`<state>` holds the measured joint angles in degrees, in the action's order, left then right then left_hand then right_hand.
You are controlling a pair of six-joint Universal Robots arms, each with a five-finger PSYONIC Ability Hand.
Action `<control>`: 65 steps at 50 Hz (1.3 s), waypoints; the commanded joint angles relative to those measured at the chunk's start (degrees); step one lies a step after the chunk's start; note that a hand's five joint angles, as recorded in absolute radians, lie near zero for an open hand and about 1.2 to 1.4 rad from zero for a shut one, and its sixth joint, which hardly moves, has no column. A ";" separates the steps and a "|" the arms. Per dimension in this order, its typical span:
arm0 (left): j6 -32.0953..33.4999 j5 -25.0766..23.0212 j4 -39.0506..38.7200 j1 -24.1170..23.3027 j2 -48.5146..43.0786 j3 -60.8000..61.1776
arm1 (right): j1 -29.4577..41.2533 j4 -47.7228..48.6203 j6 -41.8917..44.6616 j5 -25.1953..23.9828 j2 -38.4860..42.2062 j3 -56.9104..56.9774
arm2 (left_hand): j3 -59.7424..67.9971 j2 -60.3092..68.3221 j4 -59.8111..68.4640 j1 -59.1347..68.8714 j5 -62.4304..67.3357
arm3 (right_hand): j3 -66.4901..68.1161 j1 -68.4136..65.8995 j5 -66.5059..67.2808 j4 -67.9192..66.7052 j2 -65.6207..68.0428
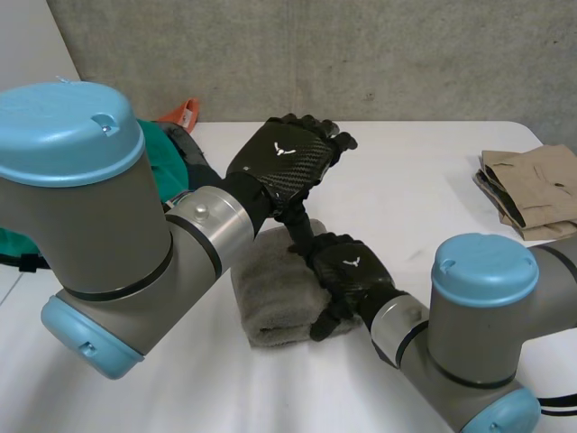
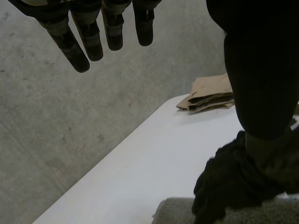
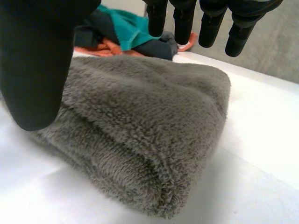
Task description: Fold the laundry.
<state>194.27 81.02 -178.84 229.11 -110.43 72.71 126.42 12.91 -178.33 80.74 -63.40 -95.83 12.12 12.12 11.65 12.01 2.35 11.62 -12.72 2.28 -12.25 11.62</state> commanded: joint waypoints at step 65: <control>-3.10 -1.30 4.02 2.31 3.55 -8.28 | -12.24 9.50 21.27 9.17 7.58 32.28 | -2.12 -2.12 -1.65 -2.01 -2.35 | 68.38 -67.28 67.72 -67.75 68.38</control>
<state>191.37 79.40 -176.05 231.60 -106.09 67.48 120.93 25.07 -156.51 90.77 -56.11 -72.22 12.12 12.12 11.65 12.01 2.35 67.12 -60.37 53.55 -68.50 66.20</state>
